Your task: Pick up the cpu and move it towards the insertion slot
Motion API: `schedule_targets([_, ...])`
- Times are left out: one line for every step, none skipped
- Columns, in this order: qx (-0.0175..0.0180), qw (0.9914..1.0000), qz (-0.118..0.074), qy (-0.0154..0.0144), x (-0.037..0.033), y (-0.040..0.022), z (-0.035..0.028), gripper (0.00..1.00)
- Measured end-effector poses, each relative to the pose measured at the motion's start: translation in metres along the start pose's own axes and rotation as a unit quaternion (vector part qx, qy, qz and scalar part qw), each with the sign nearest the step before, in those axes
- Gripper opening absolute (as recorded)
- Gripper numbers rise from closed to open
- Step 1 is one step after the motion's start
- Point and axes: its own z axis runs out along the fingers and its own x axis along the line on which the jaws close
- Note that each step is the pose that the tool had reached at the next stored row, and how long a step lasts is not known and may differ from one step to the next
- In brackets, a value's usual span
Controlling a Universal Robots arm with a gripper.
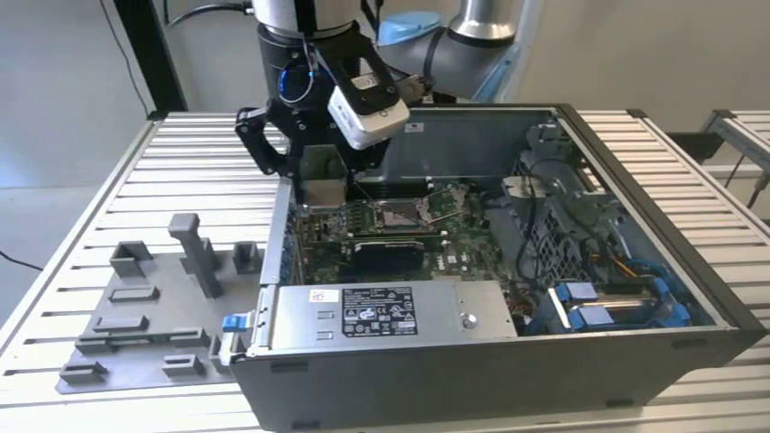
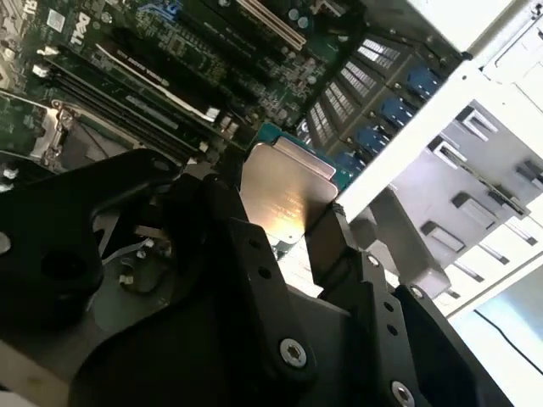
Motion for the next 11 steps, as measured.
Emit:
schedule_targets([0.0,1.0,0.0,0.0,-0.0038,-0.0002,0.0,0.0])
schedule_targets([0.0,1.0,0.0,0.0,-0.0074,-0.0004,0.0,0.0])
schedule_targets([0.0,1.0,0.0,0.0,-0.0111,-0.0005,0.0,0.0])
schedule_targets([0.0,1.0,0.0,0.0,-0.0149,-0.0007,0.0001,0.0])
schedule_targets([0.0,1.0,0.0,0.0,-0.0187,-0.0009,0.0001,0.0])
schedule_targets([0.0,1.0,0.0,0.0,-0.0225,-0.001,0.0001,0.0])
schedule_targets([0.0,1.0,0.0,0.0,-0.0263,-0.0012,0.0001,0.0])
schedule_targets([0.0,1.0,0.0,0.0,-0.0299,-0.0014,0.0002,0.0])
schedule_targets([0.0,1.0,0.0,0.0,-0.0337,-0.0016,0.0002,0.0])
schedule_targets([0.0,1.0,0.0,0.0,-0.0373,-0.0017,0.0002,0.0])
schedule_targets([0.0,1.0,0.0,0.0,-0.0408,-0.0018,0.0002,0.0])
